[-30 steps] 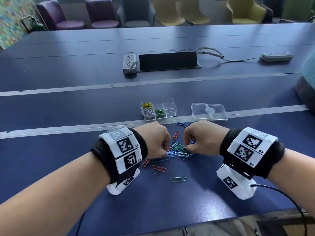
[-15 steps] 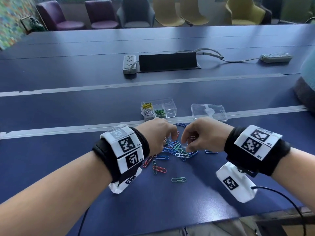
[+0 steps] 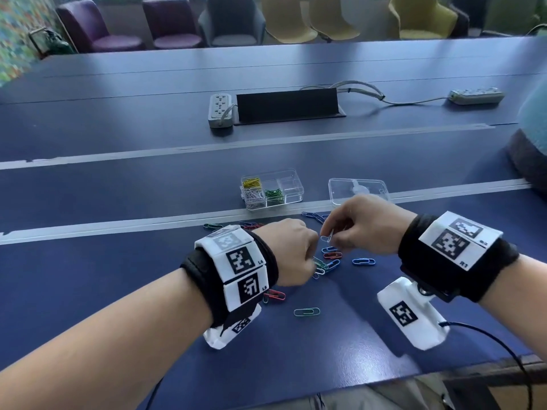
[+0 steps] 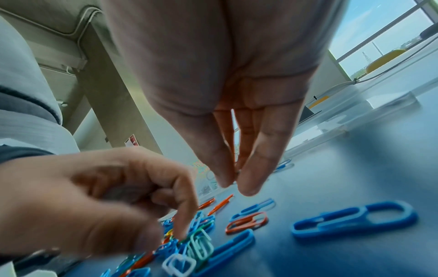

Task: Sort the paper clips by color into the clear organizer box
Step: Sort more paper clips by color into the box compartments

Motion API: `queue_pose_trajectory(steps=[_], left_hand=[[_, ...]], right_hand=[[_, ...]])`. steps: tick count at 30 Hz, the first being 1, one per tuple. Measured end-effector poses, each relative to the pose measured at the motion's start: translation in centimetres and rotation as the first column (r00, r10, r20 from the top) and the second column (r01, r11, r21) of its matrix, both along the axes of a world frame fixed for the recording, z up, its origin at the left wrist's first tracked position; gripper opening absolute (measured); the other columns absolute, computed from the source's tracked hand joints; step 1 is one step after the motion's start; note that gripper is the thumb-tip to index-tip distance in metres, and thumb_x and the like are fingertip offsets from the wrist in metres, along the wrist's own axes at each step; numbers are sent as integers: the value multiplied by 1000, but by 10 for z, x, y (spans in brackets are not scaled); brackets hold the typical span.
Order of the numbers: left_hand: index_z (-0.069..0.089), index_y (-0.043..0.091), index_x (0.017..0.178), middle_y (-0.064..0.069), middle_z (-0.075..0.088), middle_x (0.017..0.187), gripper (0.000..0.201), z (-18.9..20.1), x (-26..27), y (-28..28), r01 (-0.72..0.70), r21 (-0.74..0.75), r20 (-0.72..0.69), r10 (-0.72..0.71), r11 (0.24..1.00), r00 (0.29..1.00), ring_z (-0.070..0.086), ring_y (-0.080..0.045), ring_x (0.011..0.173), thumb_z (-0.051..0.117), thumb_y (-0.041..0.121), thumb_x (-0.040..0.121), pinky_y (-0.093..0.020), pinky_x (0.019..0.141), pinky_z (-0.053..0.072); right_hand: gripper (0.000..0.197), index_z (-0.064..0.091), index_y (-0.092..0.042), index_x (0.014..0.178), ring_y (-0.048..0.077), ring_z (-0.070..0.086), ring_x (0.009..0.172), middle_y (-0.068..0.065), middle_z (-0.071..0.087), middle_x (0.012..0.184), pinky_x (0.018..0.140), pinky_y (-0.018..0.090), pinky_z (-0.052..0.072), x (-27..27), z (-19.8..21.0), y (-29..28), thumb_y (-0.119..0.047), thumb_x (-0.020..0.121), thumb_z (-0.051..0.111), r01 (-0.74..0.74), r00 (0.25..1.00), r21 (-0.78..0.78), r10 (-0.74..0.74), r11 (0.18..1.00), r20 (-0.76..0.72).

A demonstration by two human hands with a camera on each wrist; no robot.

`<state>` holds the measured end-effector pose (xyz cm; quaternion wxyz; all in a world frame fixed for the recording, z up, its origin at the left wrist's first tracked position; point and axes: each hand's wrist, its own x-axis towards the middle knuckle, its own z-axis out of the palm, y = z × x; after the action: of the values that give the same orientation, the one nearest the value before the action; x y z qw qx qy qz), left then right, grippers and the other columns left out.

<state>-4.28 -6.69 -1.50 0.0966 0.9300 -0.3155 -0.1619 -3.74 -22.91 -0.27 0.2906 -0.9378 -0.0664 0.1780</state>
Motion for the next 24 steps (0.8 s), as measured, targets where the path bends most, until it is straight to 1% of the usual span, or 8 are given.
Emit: queue_pose_trajectory(steps=[6, 10, 13, 15, 17, 20, 22, 24], left_hand=[[71, 16, 99, -7, 57, 111, 23, 1, 4, -7, 86, 119, 30, -90, 989, 995, 55, -26, 106, 66, 31, 83, -34, 87, 49], [70, 16, 87, 0, 64, 88, 12, 2, 9, 3, 59, -18, 12, -59, 998, 998, 57, -18, 88, 64, 25, 81, -26, 80, 48], [54, 22, 72, 10, 50, 64, 9, 13, 11, 14, -27, -113, -4, 27, 993, 1000, 48, -14, 70, 60, 21, 79, -20, 61, 39], [45, 22, 69, 9, 46, 62, 17, 20, 18, 23, -96, -119, -22, 94, 988, 995, 45, -15, 65, 57, 20, 81, -19, 54, 36], [45, 21, 72, 9, 45, 63, 16, 26, 29, 35, -153, -97, -38, 150, 983, 988, 43, -12, 60, 55, 19, 84, -14, 51, 34], [48, 24, 74, 10, 48, 67, 17, 32, 49, 56, -251, -97, -45, 248, 963, 968, 46, -13, 67, 59, 18, 85, -22, 59, 37], [55, 22, 79, 11, 51, 68, 10, 34, 59, 66, -300, -92, -26, 299, 950, 954, 49, -13, 72, 63, 20, 85, -22, 68, 37], [64, 18, 85, 8, 55, 71, 3, 37, 66, 71, -337, -88, 10, 340, 937, 941, 51, -12, 73, 66, 21, 84, -21, 71, 37]], right_hand=[[14, 76, -19, 86, 4, 52, 50, -7, 60, 53, 63, 18, 49, 3, 1, -6, -12, 82, 64, 34, 999, -13, -34, 999, 37], [13, 76, -16, 89, 4, 50, 42, -5, 59, 50, 58, 18, 50, 7, 0, -2, -12, 83, 65, 36, 998, -14, -35, 999, 45], [15, 76, -15, 90, 14, 56, 53, 3, 62, 59, 71, 27, 57, 14, -1, 2, -9, 84, 62, 38, 998, -15, -37, 999, 41], [16, 76, -19, 87, 15, 58, 57, -1, 62, 57, 77, 31, 58, 19, 0, 6, -10, 84, 63, 30, 998, -1, -30, 1000, 46], [17, 76, -24, 86, 9, 57, 55, -9, 60, 54, 74, 24, 54, 24, 5, 14, -13, 82, 64, 11, 997, -20, -9, 1000, 82], [17, 77, -22, 90, 3, 57, 55, -15, 58, 50, 66, 17, 46, 34, 14, 30, -14, 83, 64, -14, 992, -40, 19, 999, 123], [16, 77, -19, 92, -6, 54, 44, -17, 56, 40, 60, 15, 44, 44, 17, 41, -13, 83, 66, -6, 988, -40, 12, 999, 152], [18, 77, -17, 96, -6, 55, 46, -15, 60, 49, 66, 17, 46, 53, 20, 54, -12, 83, 66, -2, 984, -34, 8, 999, 176]])
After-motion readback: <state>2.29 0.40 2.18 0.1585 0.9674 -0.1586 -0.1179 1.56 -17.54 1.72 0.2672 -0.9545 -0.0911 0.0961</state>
